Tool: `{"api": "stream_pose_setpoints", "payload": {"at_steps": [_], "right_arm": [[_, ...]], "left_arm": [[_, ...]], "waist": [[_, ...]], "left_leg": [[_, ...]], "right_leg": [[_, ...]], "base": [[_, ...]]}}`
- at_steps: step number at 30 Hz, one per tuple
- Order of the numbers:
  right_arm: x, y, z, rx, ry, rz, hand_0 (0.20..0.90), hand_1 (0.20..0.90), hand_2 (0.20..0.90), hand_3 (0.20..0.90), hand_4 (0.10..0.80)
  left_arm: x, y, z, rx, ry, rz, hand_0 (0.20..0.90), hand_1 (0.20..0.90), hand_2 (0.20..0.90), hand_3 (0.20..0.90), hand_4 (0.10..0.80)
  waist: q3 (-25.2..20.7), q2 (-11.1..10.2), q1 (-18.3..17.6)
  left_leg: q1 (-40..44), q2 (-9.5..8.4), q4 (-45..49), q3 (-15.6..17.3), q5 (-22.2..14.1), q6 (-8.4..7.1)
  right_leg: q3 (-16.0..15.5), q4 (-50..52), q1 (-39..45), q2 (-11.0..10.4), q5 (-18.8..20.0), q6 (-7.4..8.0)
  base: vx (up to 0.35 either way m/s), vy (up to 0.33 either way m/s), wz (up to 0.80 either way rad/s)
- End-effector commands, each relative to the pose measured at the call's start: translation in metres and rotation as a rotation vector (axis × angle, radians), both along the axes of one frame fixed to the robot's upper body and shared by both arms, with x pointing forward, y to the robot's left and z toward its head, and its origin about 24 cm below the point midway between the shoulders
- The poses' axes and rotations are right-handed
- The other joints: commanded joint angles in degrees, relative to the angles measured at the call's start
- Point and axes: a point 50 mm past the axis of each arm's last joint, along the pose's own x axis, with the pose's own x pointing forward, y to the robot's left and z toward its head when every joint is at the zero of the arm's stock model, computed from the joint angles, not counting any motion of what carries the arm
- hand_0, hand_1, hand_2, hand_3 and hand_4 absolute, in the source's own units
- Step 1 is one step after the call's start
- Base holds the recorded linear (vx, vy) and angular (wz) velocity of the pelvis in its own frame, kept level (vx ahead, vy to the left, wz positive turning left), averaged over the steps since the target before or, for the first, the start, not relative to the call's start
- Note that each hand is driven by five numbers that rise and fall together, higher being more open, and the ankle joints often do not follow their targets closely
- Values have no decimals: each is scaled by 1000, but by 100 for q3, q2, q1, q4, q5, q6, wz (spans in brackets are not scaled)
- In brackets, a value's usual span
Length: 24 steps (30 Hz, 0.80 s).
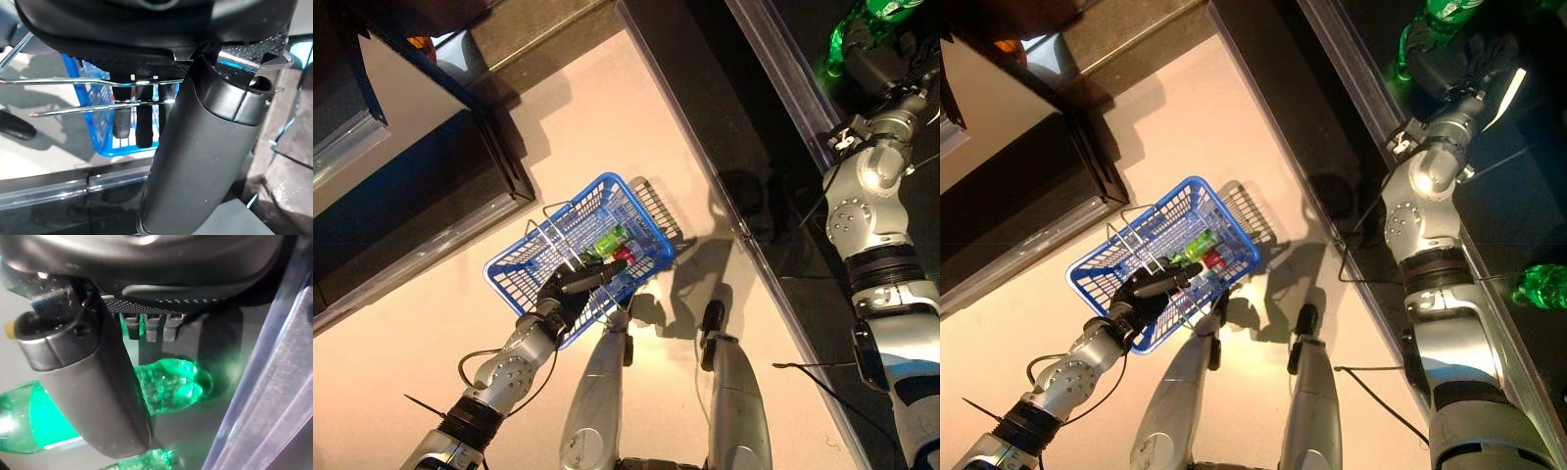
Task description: Pick up the drink and place into the basket.
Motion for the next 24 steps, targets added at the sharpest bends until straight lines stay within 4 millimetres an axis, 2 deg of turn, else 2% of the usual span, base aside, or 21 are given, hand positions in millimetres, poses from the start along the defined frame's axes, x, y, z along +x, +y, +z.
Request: {"api": "stream_pose_setpoints", "payload": {"at_steps": [1, 4, 5, 6, 12, 24], "right_arm": [[-27, -8, 90, -115, -273, 13, 900, 900, 900, 900, 800], [-25, -19, 97, -166, -197, -70, 900, 900, 900, 900, 800], [-25, -22, 100, -191, -164, -111, 575, 575, 575, 521, 421], [-25, -22, 103, -208, -153, -132, 300, 300, 300, 200, 100], [-26, -22, 116, -303, -81, -227, 300, 300, 300, 200, 100], [-22, -21, 108, -319, -37, -245, 300, 300, 300, 200, 100]], "left_arm": [[3, -12, 108, -86, -498, -138, 300, 300, 300, 200, 100], [3, -6, 112, -80, -492, -151, 300, 300, 300, 200, 100], [3, -4, 114, -79, -493, -155, 300, 300, 300, 200, 100], [3, -4, 115, -79, -494, -158, 300, 300, 300, 200, 100], [2, 1, 120, -88, -493, -162, 300, 300, 300, 200, 100], [4, 3, 127, -87, -512, -164, 300, 300, 300, 200, 100]], "waist": [[-113, 86, 155], [-113, 96, 216], [-113, 97, 240], [-113, 100, 247], [-113, 88, 282], [-113, 69, 309]], "left_leg": [[-26, -411, 1333, 128, -1325, 370], [-8, -418, 1270, 96, -1287, 384], [-11, -421, 1254, 89, -1279, 381], [-16, -426, 1246, 81, -1276, 383], [40, -435, 1210, 71, -1254, 389], [55, -475, 1099, 66, -1218, 406]], "right_leg": [[-561, -517, 326, 250, 382, -386], [-570, -526, 318, 235, 398, -376], [-578, -537, 315, 227, 404, -376], [-582, -545, 309, 226, 412, -375], [-610, -539, 339, 193, 421, -385], [-621, -630, 324, 153, 479, -347]], "base": [[8, -33, 1], [1, -23, 1], [0, 0, 0], [-10, -15, 4], [2, 4, 2], [-5, 8, 3]]}}
